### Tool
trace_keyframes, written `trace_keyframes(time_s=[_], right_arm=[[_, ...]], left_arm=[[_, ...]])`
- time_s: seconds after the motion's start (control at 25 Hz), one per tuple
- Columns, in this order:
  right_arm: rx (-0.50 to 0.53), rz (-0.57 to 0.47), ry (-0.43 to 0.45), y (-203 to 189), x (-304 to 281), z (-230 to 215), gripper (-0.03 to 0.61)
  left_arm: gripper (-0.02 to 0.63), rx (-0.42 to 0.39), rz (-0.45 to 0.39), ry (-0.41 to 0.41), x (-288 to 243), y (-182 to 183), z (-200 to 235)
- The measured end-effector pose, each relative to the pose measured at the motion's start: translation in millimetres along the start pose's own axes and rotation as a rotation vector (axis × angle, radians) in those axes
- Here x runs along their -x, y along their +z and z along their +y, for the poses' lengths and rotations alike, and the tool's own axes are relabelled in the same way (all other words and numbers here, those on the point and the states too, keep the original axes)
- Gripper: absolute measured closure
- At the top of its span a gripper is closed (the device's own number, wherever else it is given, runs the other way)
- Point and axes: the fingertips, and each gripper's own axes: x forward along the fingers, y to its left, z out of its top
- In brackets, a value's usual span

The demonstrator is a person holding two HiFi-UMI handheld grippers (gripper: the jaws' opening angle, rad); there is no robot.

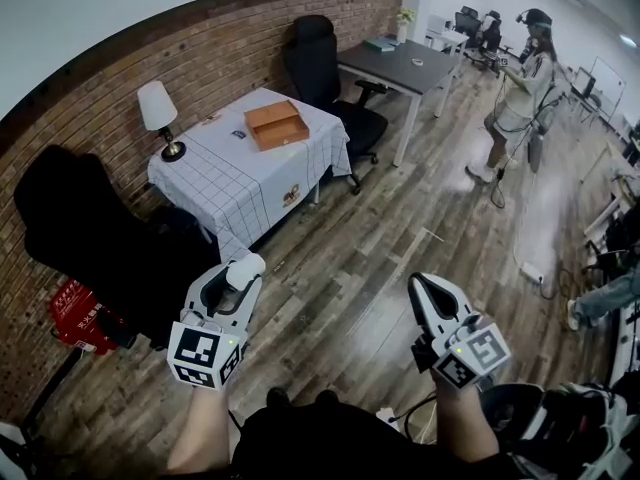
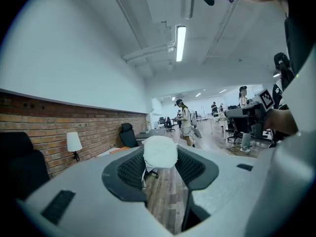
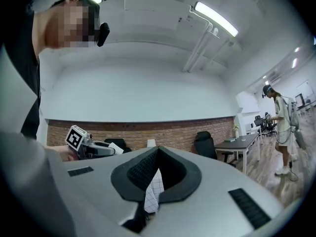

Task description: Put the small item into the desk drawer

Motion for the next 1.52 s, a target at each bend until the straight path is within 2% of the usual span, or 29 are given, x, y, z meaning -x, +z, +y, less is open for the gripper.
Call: trace_keyframes(time_s=[0.28,0.48,0.8,1.08,1.52], right_arm=[[-0.035,-0.029,0.043,3,17,1,0.584],[-0.081,-0.032,0.024,1,26,-9,0.584],[-0.098,-0.026,-0.018,-4,16,-34,0.584],[-0.108,0.014,-0.019,-17,-25,-52,0.584],[-0.130,0.074,-0.001,-46,-139,-85,0.583]], left_arm=[[0.423,0.015,-0.015,-0.022,-6,0,-16],[0.423,0.012,-0.007,-0.024,-10,2,-19],[0.423,0.019,-0.007,-0.040,-34,2,-7],[0.423,0.039,-0.010,-0.061,-69,-3,19],[0.423,0.067,0.023,-0.072,-148,-25,104]])
